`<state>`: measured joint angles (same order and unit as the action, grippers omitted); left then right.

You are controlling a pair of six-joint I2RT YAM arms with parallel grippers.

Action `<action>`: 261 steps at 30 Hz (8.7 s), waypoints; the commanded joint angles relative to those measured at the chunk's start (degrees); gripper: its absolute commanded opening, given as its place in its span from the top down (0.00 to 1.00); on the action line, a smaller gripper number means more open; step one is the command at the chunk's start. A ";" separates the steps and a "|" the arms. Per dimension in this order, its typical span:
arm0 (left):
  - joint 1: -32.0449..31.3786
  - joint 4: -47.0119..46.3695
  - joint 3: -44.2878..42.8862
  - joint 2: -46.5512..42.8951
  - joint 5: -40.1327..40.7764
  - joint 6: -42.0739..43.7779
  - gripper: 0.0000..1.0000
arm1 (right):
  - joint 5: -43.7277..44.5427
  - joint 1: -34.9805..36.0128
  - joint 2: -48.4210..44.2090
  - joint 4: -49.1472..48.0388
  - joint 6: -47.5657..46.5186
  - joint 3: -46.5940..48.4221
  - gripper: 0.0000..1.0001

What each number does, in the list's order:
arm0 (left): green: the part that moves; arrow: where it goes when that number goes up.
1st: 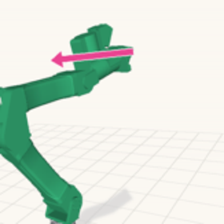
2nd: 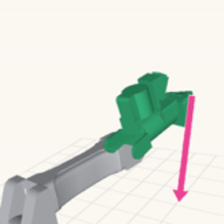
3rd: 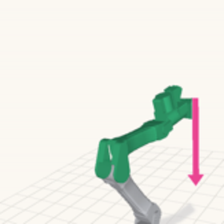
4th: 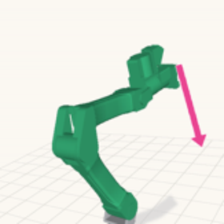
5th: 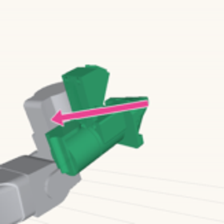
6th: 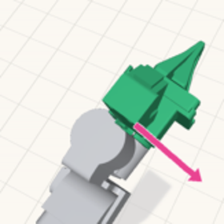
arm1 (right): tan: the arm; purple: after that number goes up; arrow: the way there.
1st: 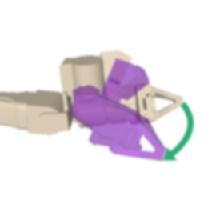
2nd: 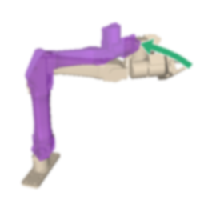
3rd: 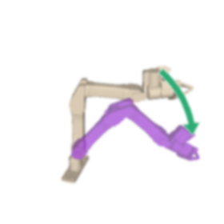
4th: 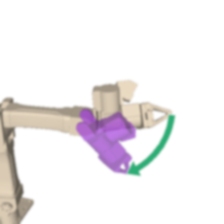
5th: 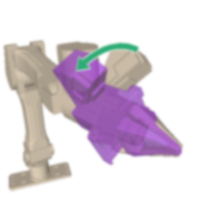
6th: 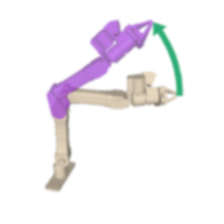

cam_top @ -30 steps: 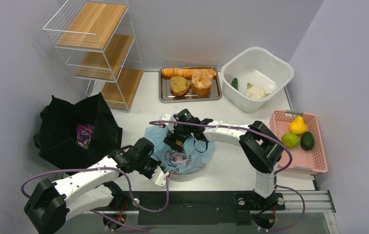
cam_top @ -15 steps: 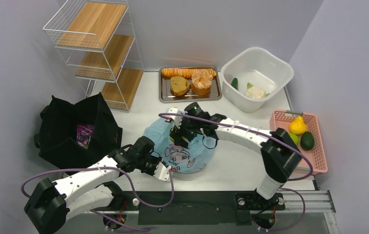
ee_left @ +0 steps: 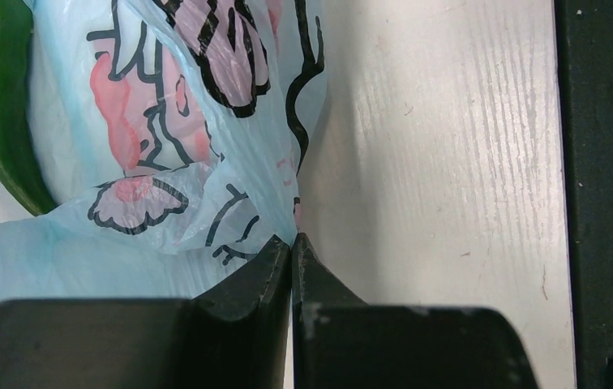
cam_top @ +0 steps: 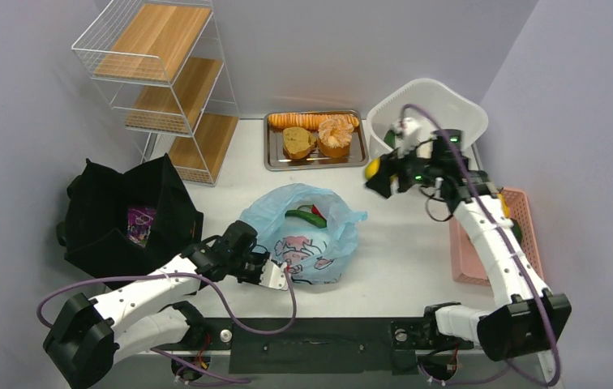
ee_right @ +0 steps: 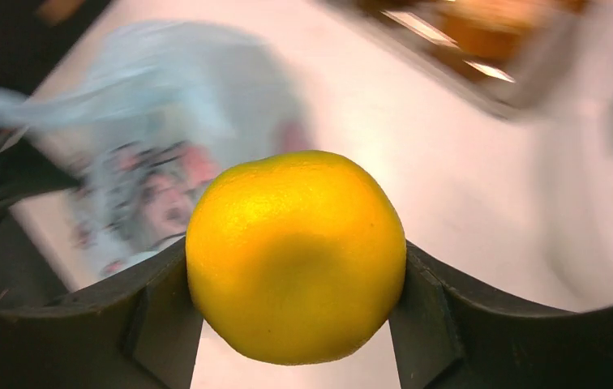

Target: Untie the knot of the grocery bags and take out the mixed food

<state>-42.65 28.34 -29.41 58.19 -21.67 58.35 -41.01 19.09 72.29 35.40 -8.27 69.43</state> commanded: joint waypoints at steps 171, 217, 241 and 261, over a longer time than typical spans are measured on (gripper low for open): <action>-3.36 -1.11 -7.40 -8.82 -6.08 -10.50 1.00 | 11.00 4.94 5.56 33.22 -22.58 14.19 1.00; -6.88 14.32 -8.07 -14.94 -5.73 8.15 1.00 | 27.92 -15.10 30.41 2.32 11.91 45.05 0.15; -9.07 10.47 -5.10 -13.68 -2.05 7.21 1.00 | 11.52 20.59 26.27 -2.15 21.29 18.49 0.12; -9.38 14.67 -3.02 -24.96 5.59 -15.02 0.70 | -1.79 10.61 10.96 9.80 -7.90 4.19 1.00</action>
<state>-51.68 40.66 -32.18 35.40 -18.04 52.16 -38.68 30.83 87.39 44.03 -5.04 75.18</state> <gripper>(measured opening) 0.153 0.004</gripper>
